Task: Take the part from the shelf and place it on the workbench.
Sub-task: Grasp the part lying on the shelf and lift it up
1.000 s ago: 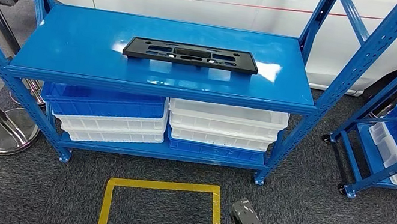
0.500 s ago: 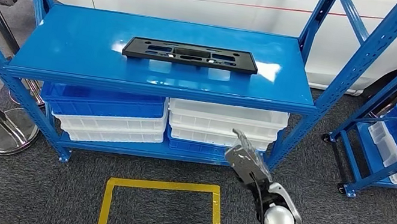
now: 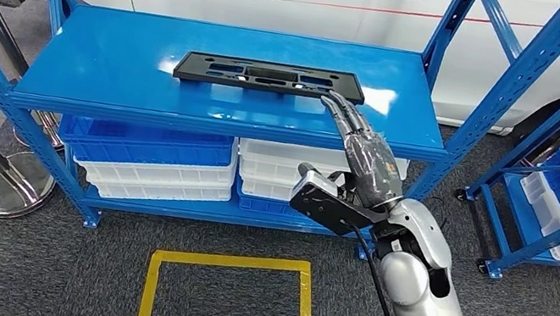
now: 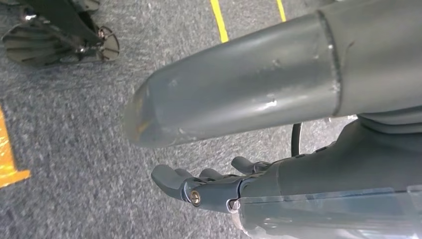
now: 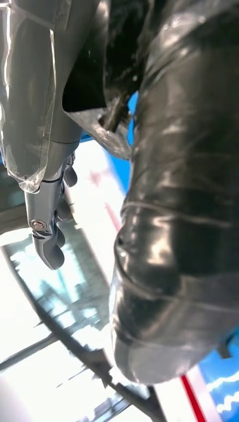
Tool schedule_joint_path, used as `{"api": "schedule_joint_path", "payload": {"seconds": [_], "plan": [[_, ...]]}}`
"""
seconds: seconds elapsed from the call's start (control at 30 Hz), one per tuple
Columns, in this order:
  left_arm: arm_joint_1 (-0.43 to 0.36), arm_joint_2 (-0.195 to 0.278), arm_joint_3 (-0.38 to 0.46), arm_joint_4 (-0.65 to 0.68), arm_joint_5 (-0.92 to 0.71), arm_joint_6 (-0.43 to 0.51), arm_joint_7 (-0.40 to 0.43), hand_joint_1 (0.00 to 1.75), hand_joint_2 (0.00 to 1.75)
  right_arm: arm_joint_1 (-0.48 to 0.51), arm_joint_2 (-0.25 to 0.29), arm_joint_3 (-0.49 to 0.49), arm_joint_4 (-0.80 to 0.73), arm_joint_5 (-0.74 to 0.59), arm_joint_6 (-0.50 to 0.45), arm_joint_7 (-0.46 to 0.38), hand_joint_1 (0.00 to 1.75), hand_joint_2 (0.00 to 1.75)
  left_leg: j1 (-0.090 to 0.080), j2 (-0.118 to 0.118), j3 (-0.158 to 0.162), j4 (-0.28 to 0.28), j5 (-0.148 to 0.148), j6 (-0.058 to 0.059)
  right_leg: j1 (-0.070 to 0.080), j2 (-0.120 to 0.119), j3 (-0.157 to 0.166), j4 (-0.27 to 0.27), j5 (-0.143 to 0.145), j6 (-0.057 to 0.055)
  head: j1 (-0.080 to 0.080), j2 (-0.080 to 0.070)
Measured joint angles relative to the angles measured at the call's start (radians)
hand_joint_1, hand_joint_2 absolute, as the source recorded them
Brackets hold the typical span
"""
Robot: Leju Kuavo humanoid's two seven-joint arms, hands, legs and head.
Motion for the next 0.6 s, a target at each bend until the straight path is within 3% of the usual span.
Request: {"api": "schedule_joint_path", "payload": {"seconds": [0.47, 0.6], "plan": [[-0.016, -0.016, 0.101, 0.012, -0.149, -0.036, 0.002, 0.0, 0.0, -0.073, -0.082, 0.148, -0.067, 0.367, -0.07, -0.025, 0.0, 0.0, -0.002, 0.0, -0.004, 0.003, 0.0, 0.0, -0.003, 0.0, -0.003, -0.001, 0.003, 0.004, 0.0, 0.0], [-0.024, -0.022, 0.147, 0.018, -0.23, -0.057, -0.004, 0.0, 0.0, -0.103, -0.117, 0.215, -0.074, 0.574, -0.11, -0.041, 0.0, 0.0, -0.004, 0.0, -0.007, 0.005, 0.001, 0.003, -0.005, 0.0, -0.005, -0.001, 0.005, 0.008, 0.0, 0.0]]}}
